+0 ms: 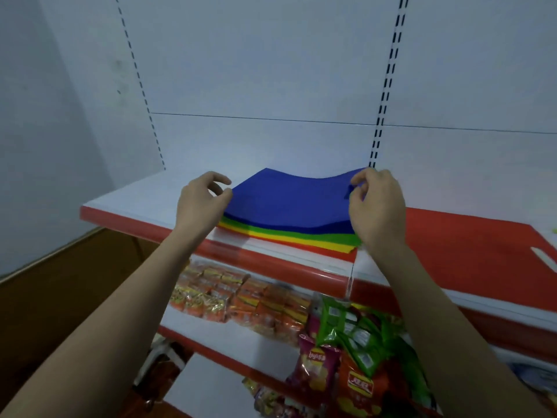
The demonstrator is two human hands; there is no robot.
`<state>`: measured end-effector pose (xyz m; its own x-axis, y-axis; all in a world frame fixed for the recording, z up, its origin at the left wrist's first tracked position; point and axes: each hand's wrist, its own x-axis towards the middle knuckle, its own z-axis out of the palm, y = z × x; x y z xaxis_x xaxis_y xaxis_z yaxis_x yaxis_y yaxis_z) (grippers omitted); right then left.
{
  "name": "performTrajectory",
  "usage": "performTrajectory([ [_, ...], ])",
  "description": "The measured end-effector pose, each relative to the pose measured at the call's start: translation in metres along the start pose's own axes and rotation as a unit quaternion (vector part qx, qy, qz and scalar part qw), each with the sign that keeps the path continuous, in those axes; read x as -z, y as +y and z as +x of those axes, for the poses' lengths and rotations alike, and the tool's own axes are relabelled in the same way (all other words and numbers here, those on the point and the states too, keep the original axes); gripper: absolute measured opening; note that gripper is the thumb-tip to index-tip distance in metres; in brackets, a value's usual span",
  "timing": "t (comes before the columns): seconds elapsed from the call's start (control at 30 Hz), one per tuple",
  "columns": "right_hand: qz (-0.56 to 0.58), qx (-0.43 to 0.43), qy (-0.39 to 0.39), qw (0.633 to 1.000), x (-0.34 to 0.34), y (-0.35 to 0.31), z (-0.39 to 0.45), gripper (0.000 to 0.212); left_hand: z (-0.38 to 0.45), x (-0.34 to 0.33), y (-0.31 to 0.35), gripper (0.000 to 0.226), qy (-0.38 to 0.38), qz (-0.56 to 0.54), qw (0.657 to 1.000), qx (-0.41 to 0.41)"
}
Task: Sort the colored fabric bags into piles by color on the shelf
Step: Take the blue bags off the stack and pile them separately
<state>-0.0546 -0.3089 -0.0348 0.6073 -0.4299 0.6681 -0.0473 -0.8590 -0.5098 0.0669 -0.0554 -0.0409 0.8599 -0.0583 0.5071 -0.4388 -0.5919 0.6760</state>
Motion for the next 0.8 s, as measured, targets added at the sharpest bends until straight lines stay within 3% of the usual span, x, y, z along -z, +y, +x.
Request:
performTrajectory([
  [0.13, -0.019, -0.074, -0.013, 0.997, -0.002, 0.008, -0.003, 0.011, 0.026, -0.026, -0.02, 0.027, -0.015, 0.047, 0.999, -0.02],
  [0.33, -0.066, -0.162, -0.031, 0.984, -0.007, -0.005, -0.01, 0.026, 0.042, -0.044, -0.048, 0.042, -0.104, 0.073, 0.992, -0.018],
  [0.47, -0.122, -0.202, -0.054, 0.97, -0.011, -0.008, -0.01, 0.033, 0.059, -0.042, -0.056, 0.044, -0.15, 0.063, 0.987, -0.003],
  [0.63, -0.134, -0.232, -0.02, 0.963, -0.015, -0.01, -0.011, 0.031, 0.075, -0.038, -0.055, 0.046, -0.209, 0.063, 0.976, 0.025],
  [0.8, -0.174, -0.252, -0.03, 0.952, -0.016, -0.014, -0.008, 0.028, 0.083, -0.033, -0.04, 0.031, -0.243, 0.101, 0.965, 0.017],
])
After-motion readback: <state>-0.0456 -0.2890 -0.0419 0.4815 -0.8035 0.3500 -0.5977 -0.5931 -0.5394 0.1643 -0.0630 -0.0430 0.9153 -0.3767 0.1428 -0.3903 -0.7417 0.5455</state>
